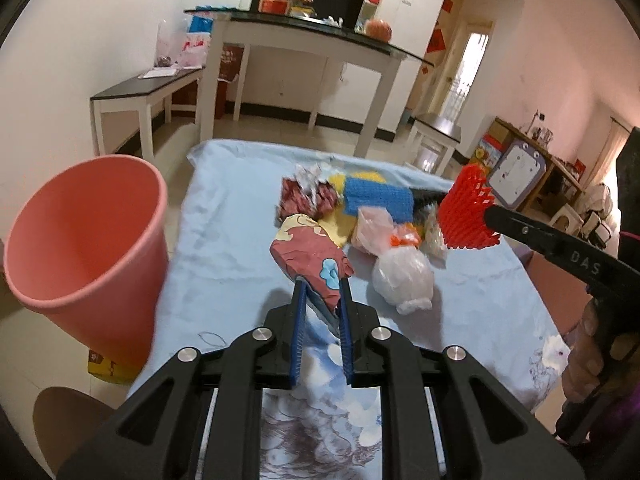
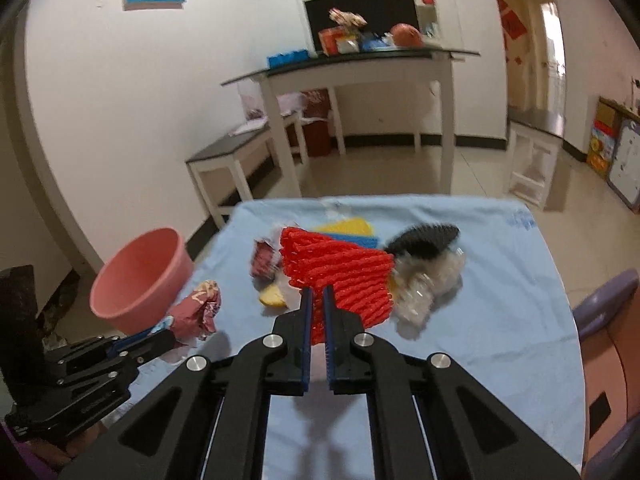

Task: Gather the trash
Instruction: 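Carry both items to the pink bucket and open both grippers over it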

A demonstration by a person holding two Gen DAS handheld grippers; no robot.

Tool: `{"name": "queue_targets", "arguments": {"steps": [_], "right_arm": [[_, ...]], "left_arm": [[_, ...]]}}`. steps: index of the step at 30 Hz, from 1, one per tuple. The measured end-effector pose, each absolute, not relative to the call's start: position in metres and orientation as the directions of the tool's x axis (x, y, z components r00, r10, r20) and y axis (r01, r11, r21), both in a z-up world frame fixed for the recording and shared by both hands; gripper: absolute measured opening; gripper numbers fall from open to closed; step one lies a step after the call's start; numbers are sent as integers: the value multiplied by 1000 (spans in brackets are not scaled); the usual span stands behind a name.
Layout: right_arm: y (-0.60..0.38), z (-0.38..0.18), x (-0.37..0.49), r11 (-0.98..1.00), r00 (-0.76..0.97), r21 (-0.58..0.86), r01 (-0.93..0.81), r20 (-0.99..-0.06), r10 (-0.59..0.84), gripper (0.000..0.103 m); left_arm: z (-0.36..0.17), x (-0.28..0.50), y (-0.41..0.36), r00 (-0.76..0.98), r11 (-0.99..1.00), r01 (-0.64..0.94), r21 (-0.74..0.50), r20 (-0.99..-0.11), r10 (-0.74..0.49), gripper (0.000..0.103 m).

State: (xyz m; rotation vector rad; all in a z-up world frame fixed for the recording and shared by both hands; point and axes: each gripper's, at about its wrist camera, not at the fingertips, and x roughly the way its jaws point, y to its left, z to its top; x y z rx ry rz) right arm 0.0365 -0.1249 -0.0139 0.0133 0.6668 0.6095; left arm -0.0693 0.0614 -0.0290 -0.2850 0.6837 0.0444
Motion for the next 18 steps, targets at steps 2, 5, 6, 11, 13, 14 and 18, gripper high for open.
{"name": "queue_targets", "arguments": {"steps": [2,5,6,11,13,14,18], "right_arm": [[-114,-8,34,812,614,189,-552,-567,550,5],[-96,-3,32,787,596,179,-590,-561,574,5],[-89,-1,31,778,587,179,-602,-562,584,5],[-51,10,29,724,542,183,-665,-549,637,5],[-34,16,27,696,525,177,-696,-536,661,5],[-25,18,25,685,518,173,-707,-533,669,5],[10,22,24,632,467,187,-752,-525,712,5]], "left_arm": [[-24,-73,68,787,958,-149,-247,-616,-36,15],[-18,-80,78,801,954,-174,-244,-599,-8,15],[-15,-83,82,806,952,-184,-243,-592,4,15],[-7,-94,102,821,942,-231,-244,-569,54,15],[-3,-99,111,824,937,-256,-237,-560,83,15],[-1,-101,116,825,934,-271,-234,-556,100,15],[4,-109,135,825,920,-325,-218,-540,163,15]]}}
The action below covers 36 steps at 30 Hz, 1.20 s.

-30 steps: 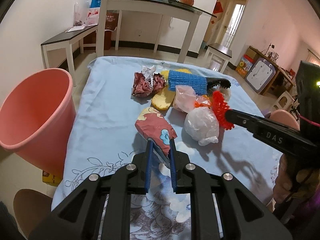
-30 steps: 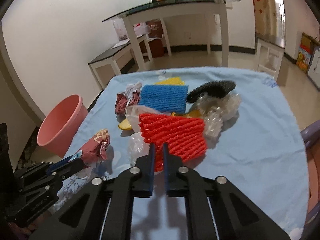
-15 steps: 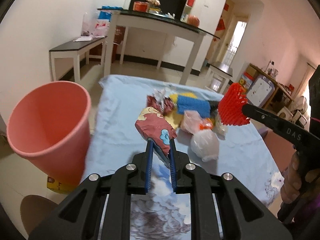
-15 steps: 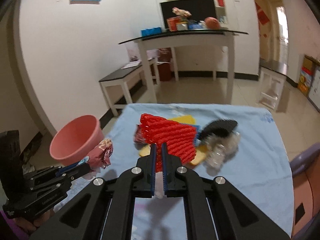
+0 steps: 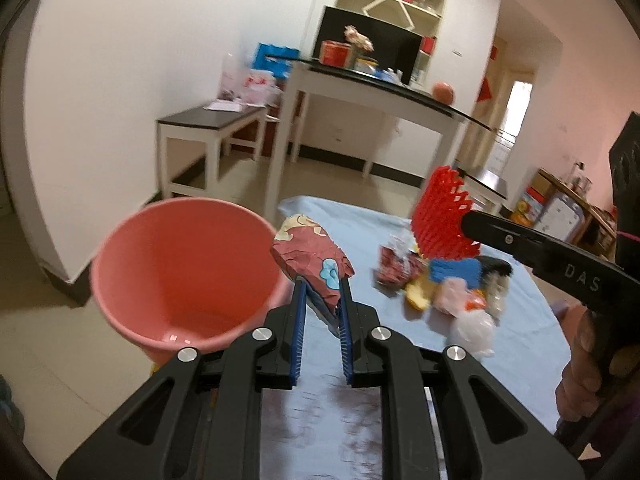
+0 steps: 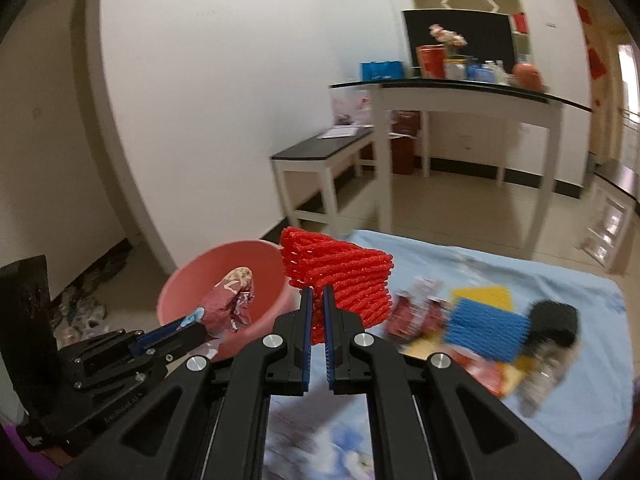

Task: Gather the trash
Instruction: 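Carry both items to the pink bucket and open both grippers over it, then return both grippers to the table and close the left gripper on the white plastic bag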

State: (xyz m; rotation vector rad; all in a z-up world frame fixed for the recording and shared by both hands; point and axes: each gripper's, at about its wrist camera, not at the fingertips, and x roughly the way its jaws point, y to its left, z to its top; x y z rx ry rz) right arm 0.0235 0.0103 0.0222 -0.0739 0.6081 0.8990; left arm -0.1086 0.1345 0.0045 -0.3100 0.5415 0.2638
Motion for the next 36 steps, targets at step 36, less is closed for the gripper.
{"name": "queue_targets", "arguments": {"steps": [36], "right_arm": [[144,-62,44,508,170,362,-781,-660,732,32]], "left_arm": [[-43,-120,218,671,792,-565,-232,-687,278,34]]}}
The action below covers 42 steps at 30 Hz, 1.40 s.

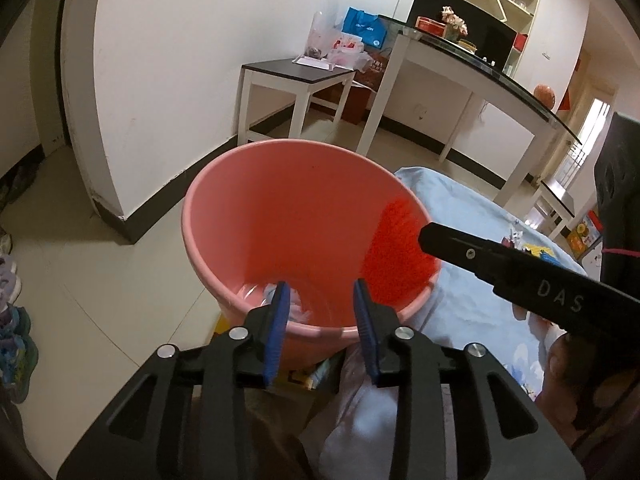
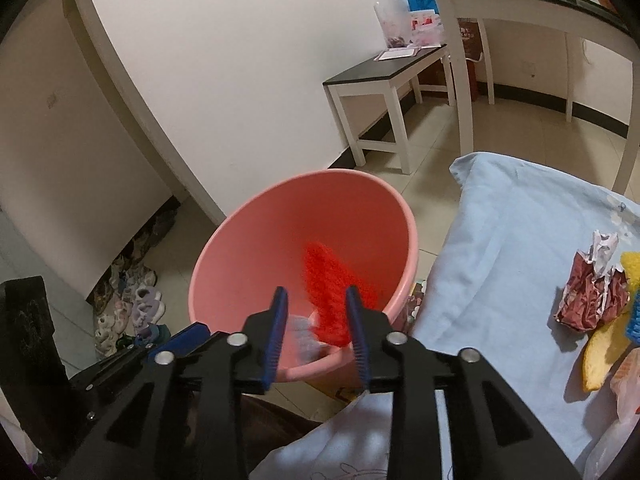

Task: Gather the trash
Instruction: 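Return both grippers to the table and close the left gripper on the white plastic bag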

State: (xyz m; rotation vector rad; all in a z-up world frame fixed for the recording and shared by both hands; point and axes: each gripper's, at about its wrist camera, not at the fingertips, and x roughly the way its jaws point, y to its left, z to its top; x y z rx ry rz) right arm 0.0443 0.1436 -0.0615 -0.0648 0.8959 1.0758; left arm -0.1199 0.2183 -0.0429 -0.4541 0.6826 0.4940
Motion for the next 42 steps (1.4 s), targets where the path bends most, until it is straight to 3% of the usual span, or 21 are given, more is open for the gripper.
{"name": "queue_targets", "arguments": {"steps": [13,22,42], "right_arm": [[92,-38,33,540,267,289,-791,-630,729,40],[8,-23,37,662,423,211,-719,-623,658,42],[-185,-64,78,885,600,237,-402,-662,450,44]], "left_arm": [[-19,-114,182,728,843,-489,-226,-637,252,34],[-9,-94,135,776,891,-380,-247,-610,162,34],[-27,-10,7,715,963,-122,-240,-694,-82,34]]}}
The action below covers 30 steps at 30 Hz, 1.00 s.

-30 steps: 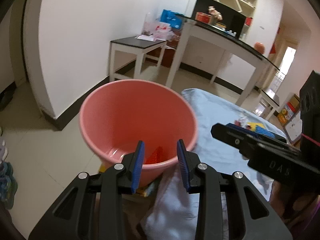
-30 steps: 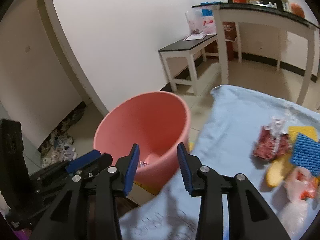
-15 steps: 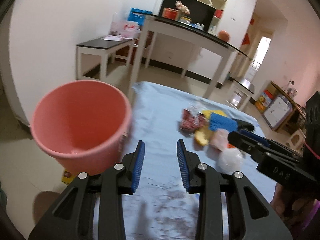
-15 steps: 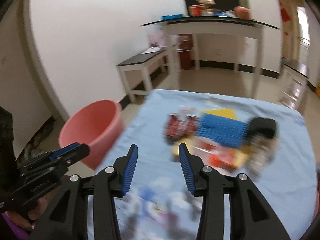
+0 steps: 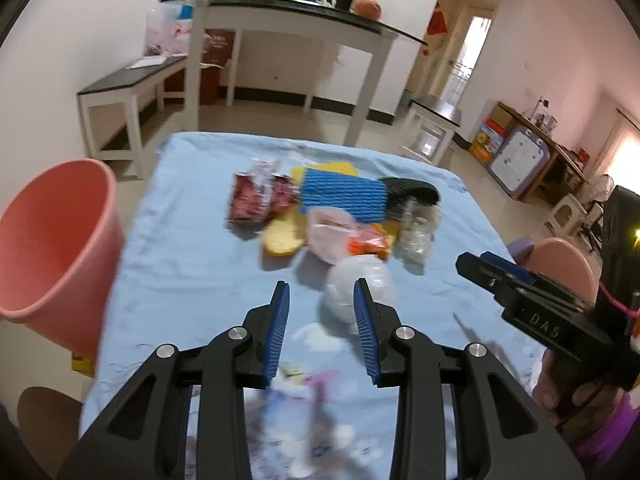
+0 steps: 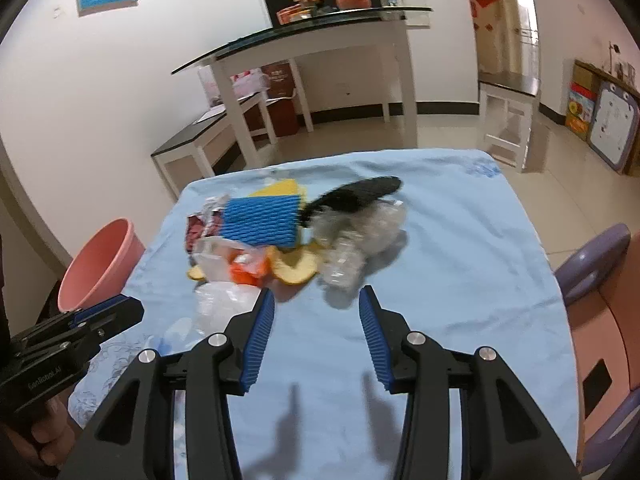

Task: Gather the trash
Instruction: 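Return both grippers to the table and close the left gripper on the white plastic bag, then lift the white bag with the left gripper while the right gripper grasps the black foam net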

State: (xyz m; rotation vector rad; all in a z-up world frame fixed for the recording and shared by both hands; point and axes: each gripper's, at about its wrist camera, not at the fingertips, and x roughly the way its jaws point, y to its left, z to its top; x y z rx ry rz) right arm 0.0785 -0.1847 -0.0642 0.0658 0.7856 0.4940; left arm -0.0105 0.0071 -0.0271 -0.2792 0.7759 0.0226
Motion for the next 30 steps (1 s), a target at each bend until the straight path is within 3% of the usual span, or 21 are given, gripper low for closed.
{"name": "queue_targets", "arguments": {"steps": [12,30], "right_arm": [[-206,-70,97,888,597,284,-361,-662,454,47],[-212,-86,112,876,564,336,-347,-671,481,47]], "left_arm": [[-51,32,-34,650,971,-97,-218,-753,-104,34],[-79,27,-12,598,941,-190,-279,-793,-114,34]]}}
